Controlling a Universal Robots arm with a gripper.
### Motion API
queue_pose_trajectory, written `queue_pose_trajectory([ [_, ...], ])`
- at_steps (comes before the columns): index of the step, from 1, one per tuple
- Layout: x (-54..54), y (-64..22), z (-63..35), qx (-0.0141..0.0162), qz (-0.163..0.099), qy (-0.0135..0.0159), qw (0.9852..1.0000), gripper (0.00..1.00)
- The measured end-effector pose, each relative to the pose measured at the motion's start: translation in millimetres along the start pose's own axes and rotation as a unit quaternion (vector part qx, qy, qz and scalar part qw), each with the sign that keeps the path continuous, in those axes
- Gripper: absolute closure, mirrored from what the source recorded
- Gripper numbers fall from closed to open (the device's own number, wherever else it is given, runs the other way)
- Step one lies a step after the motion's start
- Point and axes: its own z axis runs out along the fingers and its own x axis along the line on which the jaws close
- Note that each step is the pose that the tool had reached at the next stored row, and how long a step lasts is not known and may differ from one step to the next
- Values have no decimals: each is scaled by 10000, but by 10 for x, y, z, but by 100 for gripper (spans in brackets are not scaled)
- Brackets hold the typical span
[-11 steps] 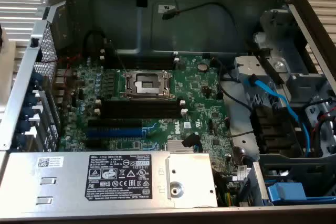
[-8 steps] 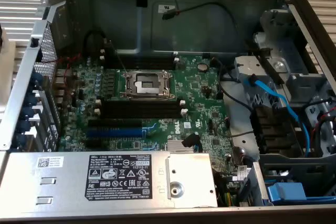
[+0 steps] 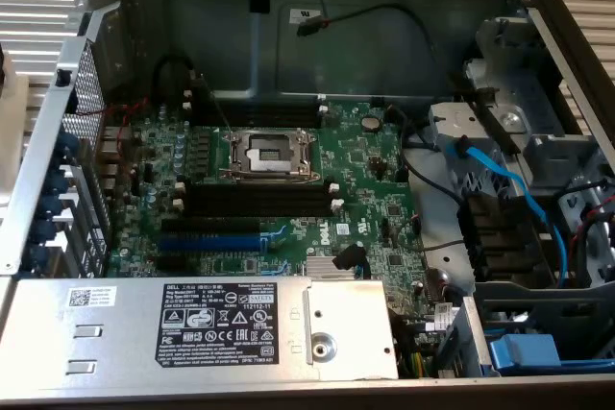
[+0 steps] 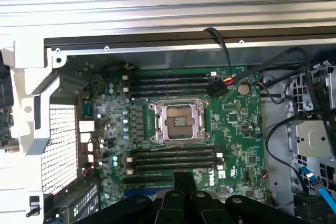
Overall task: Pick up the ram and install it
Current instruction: 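Reach for the ram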
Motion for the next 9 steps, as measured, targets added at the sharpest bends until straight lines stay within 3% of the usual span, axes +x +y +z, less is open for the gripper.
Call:
queue_pose_trajectory([
  [9,0,0,0,0,0,0,10000,90],
])
